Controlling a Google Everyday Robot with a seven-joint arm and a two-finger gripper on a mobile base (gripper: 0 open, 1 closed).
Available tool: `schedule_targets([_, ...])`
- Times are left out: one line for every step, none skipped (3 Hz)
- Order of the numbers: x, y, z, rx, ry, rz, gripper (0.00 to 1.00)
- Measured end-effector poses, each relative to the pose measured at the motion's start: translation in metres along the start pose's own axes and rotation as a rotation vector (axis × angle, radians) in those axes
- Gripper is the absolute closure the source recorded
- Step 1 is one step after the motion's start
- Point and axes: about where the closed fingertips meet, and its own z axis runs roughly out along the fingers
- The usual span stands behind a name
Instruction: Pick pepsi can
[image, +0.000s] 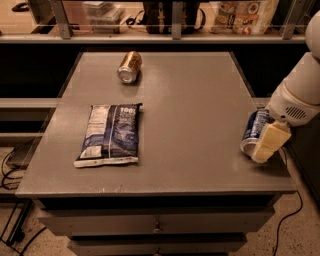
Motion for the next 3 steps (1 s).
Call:
schedule_targets([-0.009,0.001,-0.015,0.032,-0.013,-0.016,0.63])
schedule_targets([-0.029,0.001,-0.051,0.088,-0.03,-0.073,0.87])
schedule_targets([-0.055,0.001,-0.11,0.177,-0.071,-0.163,1.0])
